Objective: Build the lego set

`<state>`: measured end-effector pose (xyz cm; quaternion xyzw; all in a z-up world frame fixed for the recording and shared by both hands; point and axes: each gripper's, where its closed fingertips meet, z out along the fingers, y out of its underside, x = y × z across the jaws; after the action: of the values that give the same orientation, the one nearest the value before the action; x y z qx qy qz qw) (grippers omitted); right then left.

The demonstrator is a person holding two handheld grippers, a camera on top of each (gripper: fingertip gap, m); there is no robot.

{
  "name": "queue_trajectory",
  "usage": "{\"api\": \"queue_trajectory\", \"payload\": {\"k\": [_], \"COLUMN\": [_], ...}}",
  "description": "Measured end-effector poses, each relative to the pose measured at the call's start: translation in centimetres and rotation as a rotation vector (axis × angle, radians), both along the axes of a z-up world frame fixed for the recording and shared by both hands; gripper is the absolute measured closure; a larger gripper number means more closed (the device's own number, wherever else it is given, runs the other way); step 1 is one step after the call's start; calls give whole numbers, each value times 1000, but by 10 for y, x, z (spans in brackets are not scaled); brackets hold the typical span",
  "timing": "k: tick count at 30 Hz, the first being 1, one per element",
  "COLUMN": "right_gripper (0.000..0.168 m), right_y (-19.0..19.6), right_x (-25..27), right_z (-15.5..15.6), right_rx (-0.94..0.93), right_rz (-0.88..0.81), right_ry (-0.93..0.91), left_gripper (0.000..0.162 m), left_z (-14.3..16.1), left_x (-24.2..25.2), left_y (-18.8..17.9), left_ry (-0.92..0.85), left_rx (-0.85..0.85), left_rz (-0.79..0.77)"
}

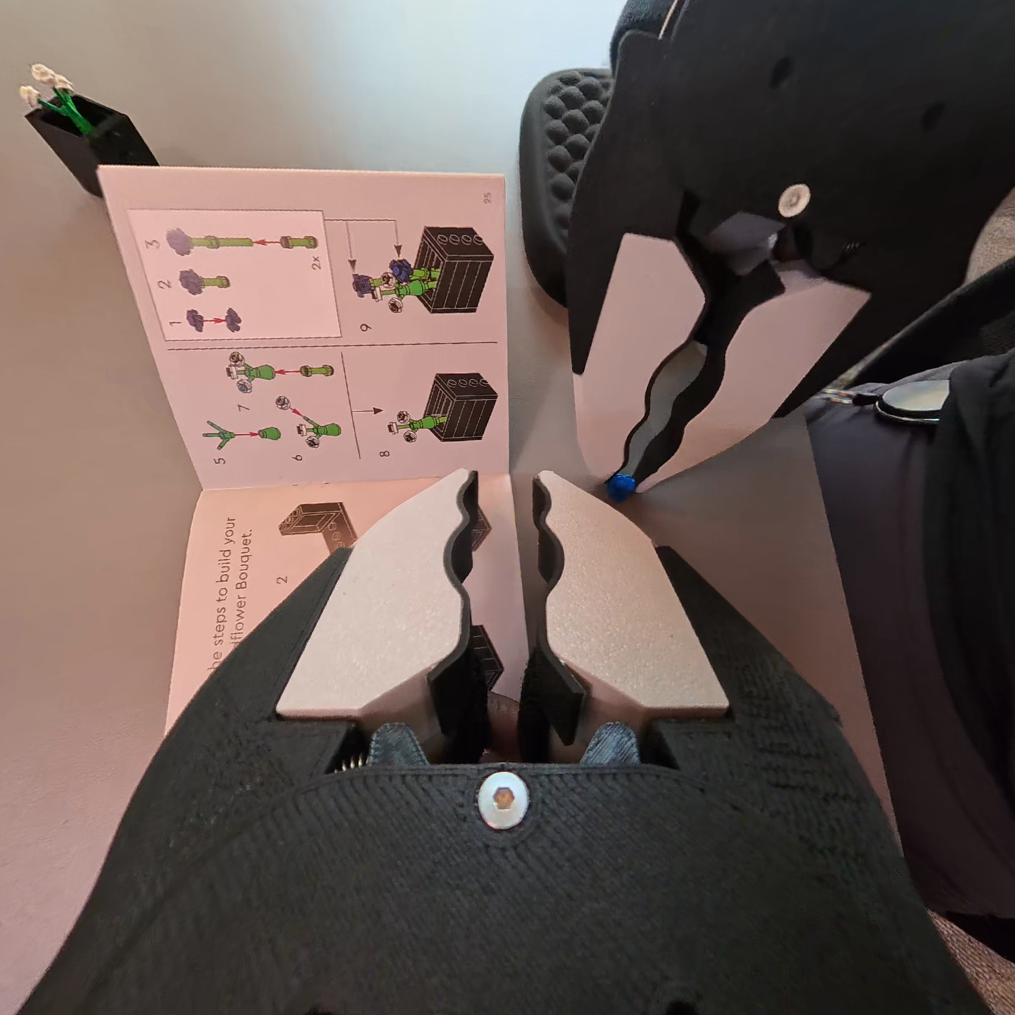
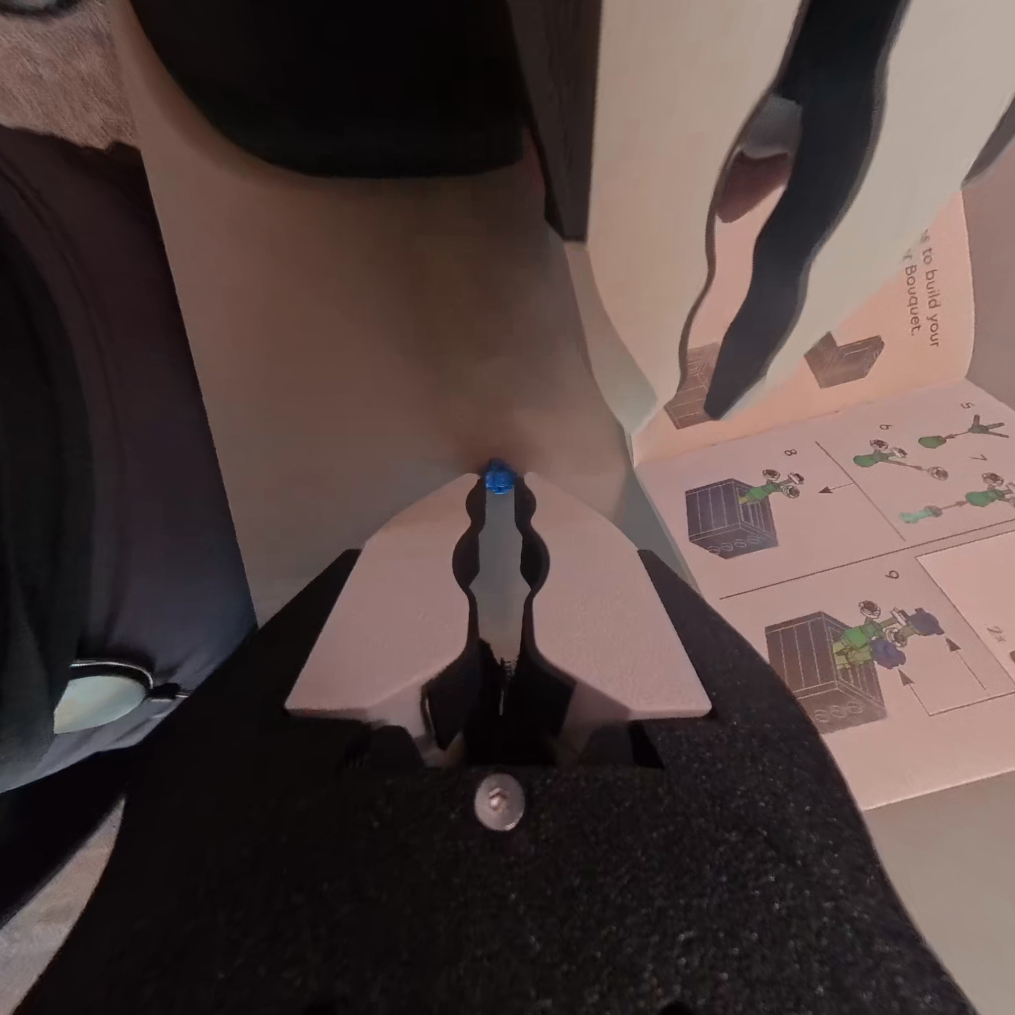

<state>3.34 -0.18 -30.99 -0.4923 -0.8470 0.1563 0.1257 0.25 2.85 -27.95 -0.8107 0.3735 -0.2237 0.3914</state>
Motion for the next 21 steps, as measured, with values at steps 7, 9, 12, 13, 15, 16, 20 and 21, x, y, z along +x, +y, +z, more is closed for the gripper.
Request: {"api": "queue_trajectory", "payload": {"k": [7, 9, 12, 13, 15, 16, 20, 21], "right_gripper": [158, 158, 157, 157, 157, 157, 157, 157], "right_y": [8, 5, -5, -8, -14, -16, -23, -24], "right_x": [7, 15, 22, 24, 25, 25, 24, 24], "right_z": [51, 65, 76, 79, 85, 89, 94, 94], "right_rx": [-602, -754, -910, -948, -1020, -1048, -1108, -1112], "right_rz": [-250, -232, -182, -167, -139, -130, -104, -103], "right_ry": [169, 142, 83, 67, 55, 55, 50, 47], "left_gripper": [136, 135, 135, 136, 137, 138, 142, 143], "left_z": [20, 35, 54, 60, 71, 72, 65, 64], "left_x": [8, 22, 38, 42, 47, 49, 57, 60], "left_y": [-15, -22, -31, -35, -42, -44, -46, -48], "left_ry": [36, 40, -8, -42, -115, -132, -100, -103], "left_rx": [305, 497, 672, 706, 755, 763, 757, 753], "left_rz": [-205, -291, -357, -371, -394, -402, -434, -448]}}
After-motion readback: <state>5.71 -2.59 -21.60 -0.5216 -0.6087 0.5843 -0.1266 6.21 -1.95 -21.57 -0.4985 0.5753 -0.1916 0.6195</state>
